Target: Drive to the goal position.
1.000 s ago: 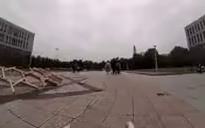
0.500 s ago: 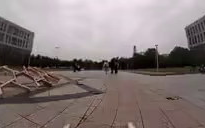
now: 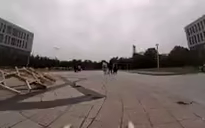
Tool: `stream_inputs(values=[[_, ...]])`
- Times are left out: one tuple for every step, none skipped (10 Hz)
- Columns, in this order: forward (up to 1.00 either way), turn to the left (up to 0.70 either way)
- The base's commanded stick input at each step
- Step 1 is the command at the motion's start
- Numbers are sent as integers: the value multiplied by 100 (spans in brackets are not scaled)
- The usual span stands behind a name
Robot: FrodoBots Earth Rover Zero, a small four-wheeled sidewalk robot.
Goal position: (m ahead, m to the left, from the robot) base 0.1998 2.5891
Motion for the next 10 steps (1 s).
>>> stream_inputs(values=[[70,0],[70,0],[70,0],[70,0],[70,0],[70,1],[70,1],[70,0],[70,0],[70,0]])
